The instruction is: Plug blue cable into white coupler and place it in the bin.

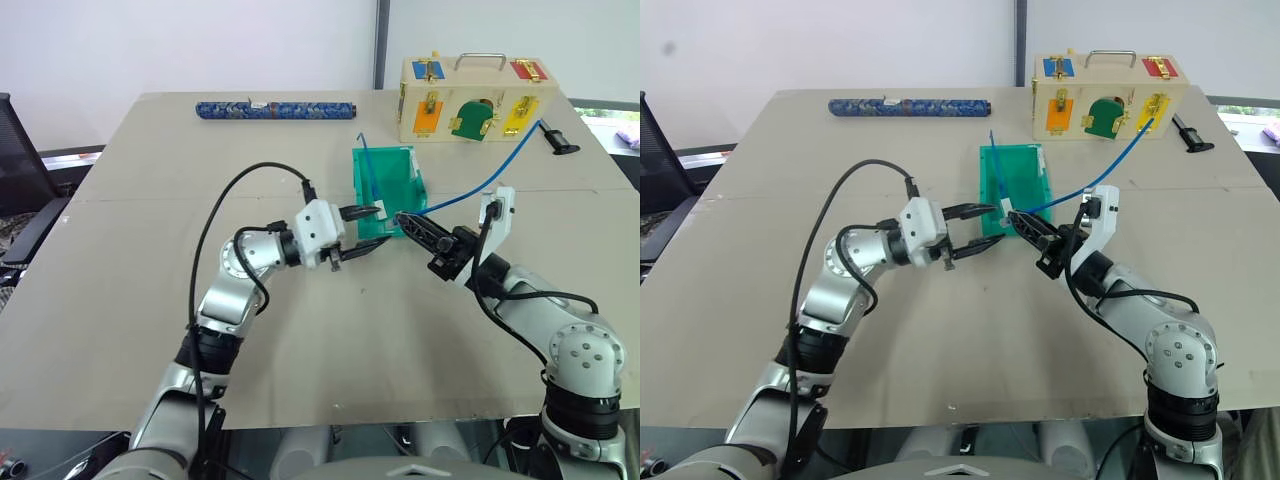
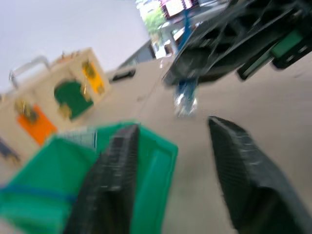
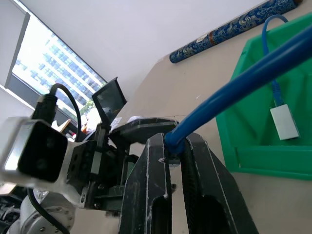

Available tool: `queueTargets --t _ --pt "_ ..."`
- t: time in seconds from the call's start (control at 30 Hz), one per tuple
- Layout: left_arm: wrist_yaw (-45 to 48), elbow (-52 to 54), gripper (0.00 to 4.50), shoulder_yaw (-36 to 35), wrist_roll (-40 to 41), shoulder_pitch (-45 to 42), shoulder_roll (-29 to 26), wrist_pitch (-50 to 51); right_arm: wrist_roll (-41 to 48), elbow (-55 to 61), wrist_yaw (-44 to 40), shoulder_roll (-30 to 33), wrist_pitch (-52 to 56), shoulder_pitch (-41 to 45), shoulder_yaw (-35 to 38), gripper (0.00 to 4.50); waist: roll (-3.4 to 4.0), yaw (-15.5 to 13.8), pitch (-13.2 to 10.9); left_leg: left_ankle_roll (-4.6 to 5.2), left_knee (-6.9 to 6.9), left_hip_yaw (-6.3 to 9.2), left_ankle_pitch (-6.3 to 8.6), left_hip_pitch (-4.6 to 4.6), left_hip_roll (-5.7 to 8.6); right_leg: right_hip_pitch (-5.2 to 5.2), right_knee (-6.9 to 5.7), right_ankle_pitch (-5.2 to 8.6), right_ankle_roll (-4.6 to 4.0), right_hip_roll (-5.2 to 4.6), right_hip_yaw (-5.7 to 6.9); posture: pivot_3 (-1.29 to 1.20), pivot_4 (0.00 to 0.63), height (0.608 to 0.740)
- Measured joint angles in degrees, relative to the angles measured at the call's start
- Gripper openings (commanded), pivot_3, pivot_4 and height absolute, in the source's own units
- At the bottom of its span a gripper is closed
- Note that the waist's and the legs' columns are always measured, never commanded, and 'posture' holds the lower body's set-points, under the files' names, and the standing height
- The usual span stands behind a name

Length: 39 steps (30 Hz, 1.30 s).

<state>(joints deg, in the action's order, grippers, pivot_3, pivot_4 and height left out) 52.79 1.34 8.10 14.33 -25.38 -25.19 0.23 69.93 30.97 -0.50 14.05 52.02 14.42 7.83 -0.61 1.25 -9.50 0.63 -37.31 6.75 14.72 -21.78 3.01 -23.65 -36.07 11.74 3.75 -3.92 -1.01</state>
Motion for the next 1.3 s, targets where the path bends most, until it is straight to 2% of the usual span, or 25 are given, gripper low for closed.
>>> queueTargets --t 0.17,0.33,0.43,0.7,0.8,0.97,1.17,1.3 --pt "-6.6 3.8 3.35 -8.66 4.91 4.82 -3.17 13.34 -0.08 -0.51 -0.18 0.9 -0.32 -0.91 -0.1 0.0 0.0 0.36 0.0 0.0 0.01 0.01 0.0 0.01 -0.07 0.0 -0.02 0.0 0.0 0.01 0.01 0.0 0.15 0.74" --pt "-9.5 -0.08 3.35 -13.14 5.63 4.92 -6.81 20.82 -0.27 -0.95 -0.57 1.25 -0.94 -0.95 -0.5 0.0 0.0 0.42 0.0 0.0 0.01 -0.04 0.0 0.03 -0.03 0.0 -0.03 0.0 0.01 0.03 0.02 0.0 0.15 0.74" --pt "-7.55 -7.03 3.35 -11.09 3.22 3.18 -9.35 21.62 -0.72 -1.9 -1.24 1.48 -0.95 -0.9 -1.28 0.0 0.01 0.38 0.0 0.0 0.01 -0.15 0.0 0.01 0.06 -0.01 -0.03 0.0 0.0 0.04 0.04 0.0 0.15 0.74" --pt "-2.86 -21.71 3.35 -5.66 -2.15 -5.1 -8.77 15.66 -1.9 -2.1 -1.4 2.31 -1.09 -0.84 -2.2 0.0 0.0 -0.01 -0.01 -0.01 0.04 -0.12 0.0 -0.02 0.02 -0.08 -0.02 0.0 -0.01 0.01 -0.04 0.0 0.15 0.74" --pt "-2.11 -26.47 2.57 -4.63 -3.98 -7.37 -7.11 12.95 -1.9 -1.28 -0.95 2.47 -1.27 -1.85 -2.19 0.0 -0.01 -0.21 0.0 -0.01 0.04 -0.09 0.0 -0.04 -0.01 -0.1 -0.01 0.0 -0.01 0.0 -0.06 0.0 0.15 0.74" --pt "-0.43 -32.12 0.39 -3.19 -6.16 -10.03 -5.91 8.61 -1.9 0.18 -0.12 2.78 -1.75 -3.0 -2.19 0.0 -0.02 -0.29 0.0 -0.01 0.04 -0.11 0.0 -0.07 -0.01 -0.14 -0.02 -0.01 -0.01 -0.01 -0.08 0.0 0.15 0.74" --pt "3.73 -34.03 0.31 -3.46 -4.93 -10.61 -4.36 6.67 -2.58 0.42 -0.29 4.01 -2.77 -3.11 -2.2 0.0 -0.02 -0.28 -0.01 0.0 0.03 -0.11 0.0 -0.08 -0.02 -0.14 -0.02 -0.01 -0.01 -0.01 -0.07 0.0 0.15 0.74" --pt "12.71 -23.95 0.31 -2.87 0.12 -7.62 -4.93 10.68 -9.35 0.81 -5.77 10.21 -3.69 -1.35 -4.78 0.0 -0.02 -0.09 -0.01 0.0 0.03 -0.19 0.0 -0.11 -0.03 -0.19 -0.02 -0.01 0.0 -0.06 -0.11 0.0 0.15 0.74"
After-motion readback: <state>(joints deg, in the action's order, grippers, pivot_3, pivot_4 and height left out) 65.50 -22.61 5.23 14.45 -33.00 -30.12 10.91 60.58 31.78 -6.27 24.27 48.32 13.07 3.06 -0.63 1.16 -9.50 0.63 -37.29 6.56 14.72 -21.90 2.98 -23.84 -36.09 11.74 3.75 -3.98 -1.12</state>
